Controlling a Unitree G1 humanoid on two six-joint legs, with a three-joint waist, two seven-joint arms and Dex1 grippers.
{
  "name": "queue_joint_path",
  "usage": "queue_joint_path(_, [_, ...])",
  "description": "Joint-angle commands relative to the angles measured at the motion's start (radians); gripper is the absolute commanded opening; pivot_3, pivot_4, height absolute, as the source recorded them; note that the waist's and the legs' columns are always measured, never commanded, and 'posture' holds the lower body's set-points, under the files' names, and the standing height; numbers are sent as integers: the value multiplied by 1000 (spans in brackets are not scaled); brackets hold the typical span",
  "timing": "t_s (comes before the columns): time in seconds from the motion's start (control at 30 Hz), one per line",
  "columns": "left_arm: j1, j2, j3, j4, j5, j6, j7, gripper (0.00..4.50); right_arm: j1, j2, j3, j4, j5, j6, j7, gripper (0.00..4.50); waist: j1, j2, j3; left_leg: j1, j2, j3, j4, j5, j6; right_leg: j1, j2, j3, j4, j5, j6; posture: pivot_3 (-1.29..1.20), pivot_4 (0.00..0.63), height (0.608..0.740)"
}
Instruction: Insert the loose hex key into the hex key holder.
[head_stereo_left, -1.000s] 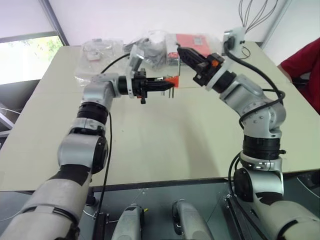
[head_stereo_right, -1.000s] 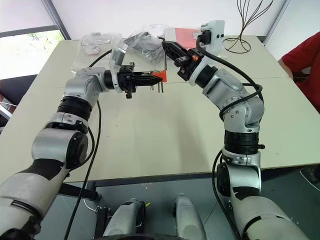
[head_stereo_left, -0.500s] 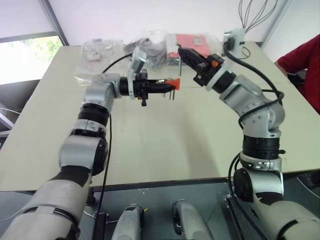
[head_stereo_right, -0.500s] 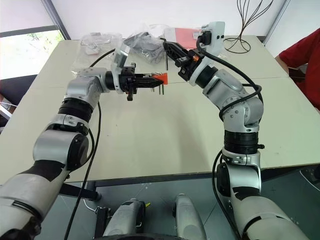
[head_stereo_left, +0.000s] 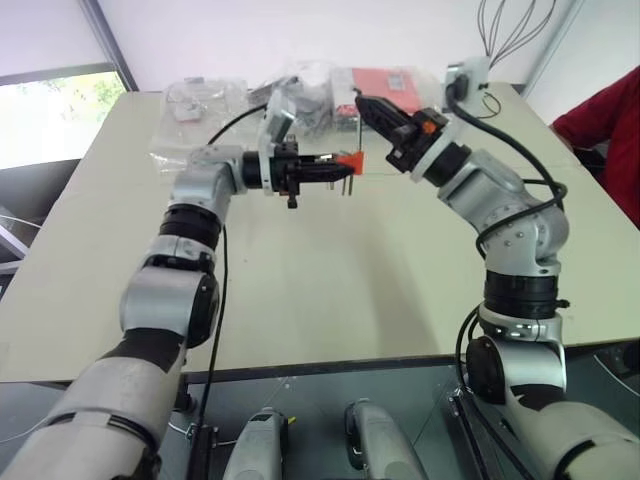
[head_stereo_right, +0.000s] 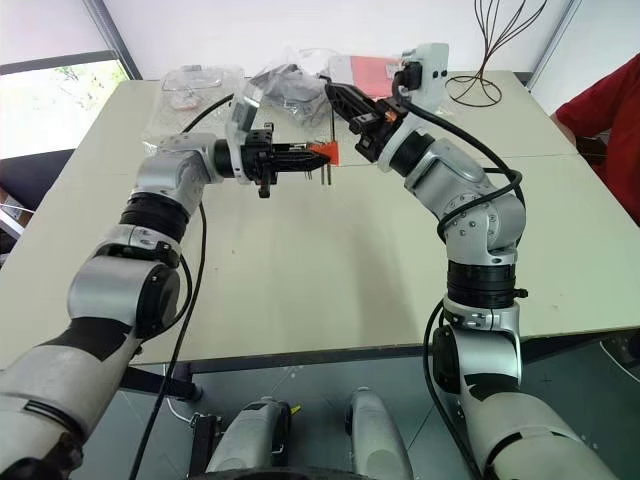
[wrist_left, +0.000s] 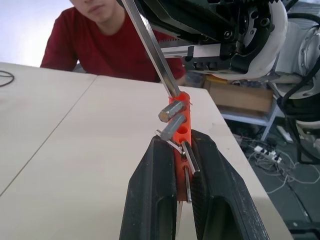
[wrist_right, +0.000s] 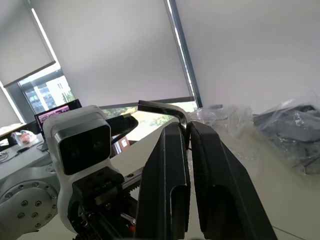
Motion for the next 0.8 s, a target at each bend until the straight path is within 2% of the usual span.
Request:
queue_joint_path(0.03, [-36, 7, 34, -19, -34, 8, -1, 0, 2, 4, -6, -35, 9, -10, 0, 35, 0, 0, 0, 0, 0, 0, 0, 0, 0, 0, 0, 0, 0, 0, 0, 0, 150, 740])
queue_joint_path(0.8, [-33, 12, 62, -53, -65, 84, 10, 0, 28, -27, -5, -38, -11, -46, 18, 35, 1, 0, 0, 0, 0, 0, 0, 0, 0, 0, 0, 0, 0, 0, 0, 0, 150, 740])
